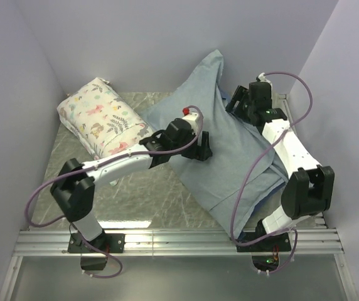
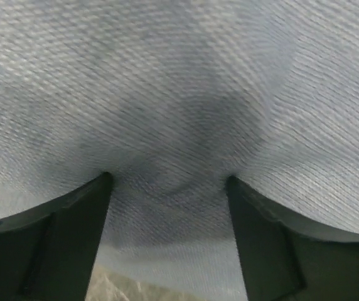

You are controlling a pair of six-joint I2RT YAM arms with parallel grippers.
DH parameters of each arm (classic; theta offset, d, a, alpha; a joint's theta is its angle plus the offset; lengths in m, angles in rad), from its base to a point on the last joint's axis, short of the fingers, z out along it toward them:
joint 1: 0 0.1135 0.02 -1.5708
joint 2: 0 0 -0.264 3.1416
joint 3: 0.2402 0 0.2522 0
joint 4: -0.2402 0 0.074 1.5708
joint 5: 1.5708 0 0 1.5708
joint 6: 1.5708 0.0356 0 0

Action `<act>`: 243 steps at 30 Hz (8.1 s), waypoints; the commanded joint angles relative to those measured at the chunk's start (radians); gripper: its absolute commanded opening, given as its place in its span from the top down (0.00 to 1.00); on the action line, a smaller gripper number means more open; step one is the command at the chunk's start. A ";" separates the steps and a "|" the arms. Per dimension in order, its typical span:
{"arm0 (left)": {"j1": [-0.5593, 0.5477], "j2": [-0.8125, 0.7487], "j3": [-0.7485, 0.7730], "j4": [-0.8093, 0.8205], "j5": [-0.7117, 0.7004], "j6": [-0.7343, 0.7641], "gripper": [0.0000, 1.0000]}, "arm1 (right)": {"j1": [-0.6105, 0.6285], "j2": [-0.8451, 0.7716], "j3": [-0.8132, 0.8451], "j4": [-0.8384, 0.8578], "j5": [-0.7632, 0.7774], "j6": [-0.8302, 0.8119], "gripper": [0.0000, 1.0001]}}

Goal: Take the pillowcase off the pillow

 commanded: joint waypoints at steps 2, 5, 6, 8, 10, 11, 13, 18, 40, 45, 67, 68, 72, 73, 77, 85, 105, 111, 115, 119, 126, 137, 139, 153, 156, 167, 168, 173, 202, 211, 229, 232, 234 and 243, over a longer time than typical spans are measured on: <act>0.007 0.097 0.144 -0.024 -0.135 0.025 0.28 | 0.024 -0.169 0.070 -0.048 -0.019 -0.025 0.15; 0.027 0.152 0.224 -0.050 -0.194 0.019 0.66 | 0.024 -0.260 0.062 -0.089 -0.013 -0.040 0.14; 0.033 0.165 0.244 -0.057 -0.206 0.016 0.86 | 0.028 -0.286 0.050 -0.092 -0.020 -0.042 0.14; 0.056 0.199 0.293 -0.066 -0.238 -0.001 0.97 | 0.042 -0.375 -0.007 -0.097 -0.037 -0.039 0.14; 0.081 0.222 0.330 -0.061 -0.254 -0.019 1.00 | 0.088 -0.443 -0.070 -0.097 -0.042 -0.028 0.14; 0.088 0.228 0.341 -0.060 -0.260 -0.026 1.00 | 0.114 -0.511 -0.143 -0.100 -0.039 -0.025 0.14; 0.110 0.240 0.364 -0.049 -0.281 -0.035 1.00 | 0.195 -0.588 -0.226 -0.112 0.027 -0.008 0.14; 0.145 0.269 0.399 -0.014 -0.224 -0.038 1.00 | 0.274 -0.864 -0.490 -0.193 0.121 0.097 0.14; -0.054 -0.039 0.102 0.109 0.021 0.069 0.17 | 0.275 -1.147 -0.602 -0.411 0.188 0.197 0.13; -0.106 -0.048 0.088 0.114 0.004 0.071 0.17 | 0.274 -1.145 -0.607 -0.427 0.168 0.219 0.14; -0.163 -0.173 -0.098 0.253 0.005 0.105 0.11 | 0.265 -0.867 -0.474 -0.111 0.116 0.176 1.00; -0.166 -0.174 -0.107 0.274 0.016 0.108 0.10 | 0.258 -0.843 -0.452 -0.088 0.103 0.168 1.00; -0.192 -0.142 -0.110 0.328 -0.004 0.123 0.07 | 0.212 -0.742 -0.382 -0.007 -0.009 0.168 1.00; -0.197 -0.110 -0.090 0.327 -0.017 0.123 0.07 | 0.211 -0.724 -0.365 -0.002 -0.017 0.168 1.00; -0.212 -0.032 -0.044 0.321 -0.154 0.111 0.13 | 0.208 -0.646 -0.289 0.009 -0.037 0.162 1.00; -0.209 0.079 0.065 0.267 -0.485 0.102 0.23 | 0.206 -0.608 -0.225 -0.003 -0.074 0.141 1.00; -0.050 0.203 0.246 0.204 -0.452 0.005 1.00 | 0.156 -0.751 -0.361 -0.117 0.047 0.045 0.54; 0.007 0.232 0.273 0.235 -0.338 -0.001 0.99 | 0.192 -0.713 -0.388 -0.112 0.047 0.006 0.43; 0.009 0.249 0.295 0.232 -0.312 0.002 0.99 | 0.241 -0.577 -0.351 -0.085 0.112 -0.002 0.41; 0.010 0.249 0.292 0.233 -0.300 -0.003 0.99 | 0.246 -0.469 -0.306 -0.056 0.150 -0.005 0.40; 0.016 0.248 0.286 0.232 -0.285 -0.004 0.99 | 0.245 -0.403 -0.282 -0.008 0.277 0.045 0.31; 0.015 0.252 0.269 0.236 -0.272 -0.013 0.98 | 0.238 -0.329 -0.277 0.038 0.326 0.068 0.46; 0.015 0.249 0.269 0.235 -0.275 -0.013 0.98 | 0.232 -0.303 -0.274 0.037 0.316 0.067 0.73; 0.159 0.379 0.390 0.213 -0.217 -0.045 1.00 | 0.232 -0.889 -0.499 -0.209 -0.002 0.131 1.00; 0.179 0.418 0.430 0.209 -0.197 -0.056 0.99 | 0.234 -0.981 -0.579 -0.267 -0.083 0.182 1.00; 0.213 0.478 0.548 0.101 -0.110 -0.032 0.80 | 0.251 -1.173 -0.987 -0.172 -0.188 0.360 1.00; 0.213 0.461 0.545 0.089 -0.087 -0.026 0.65 | 0.251 -1.170 -0.992 -0.171 -0.174 0.358 1.00; 0.187 0.340 0.410 0.063 -0.067 -0.023 0.24 | 0.249 -1.115 -0.977 -0.128 -0.152 0.331 1.00; -0.057 -0.150 -0.063 -0.037 -0.202 -0.154 0.07 | 0.257 -1.053 -0.921 -0.143 -0.108 0.222 1.00; -0.096 -0.100 -0.082 -0.029 -0.208 -0.340 0.09 | 0.263 -1.058 -0.931 -0.145 -0.097 0.219 1.00; -0.105 -0.070 -0.205 0.086 -0.171 -0.372 0.70 | 0.469 -0.971 -0.811 -0.186 -0.025 0.173 0.99; -0.111 -0.099 -0.236 0.086 -0.173 -0.359 0.81 | 0.475 -0.966 -0.707 -0.204 -0.033 0.156 0.78; -0.114 -0.108 -0.247 0.081 -0.172 -0.349 0.85 | 0.478 -0.942 -0.598 -0.210 -0.031 0.145 0.63; -0.125 -0.145 -0.280 0.077 -0.200 -0.325 0.89 | 0.485 -0.521 -0.198 -0.212 0.041 -0.066 0.42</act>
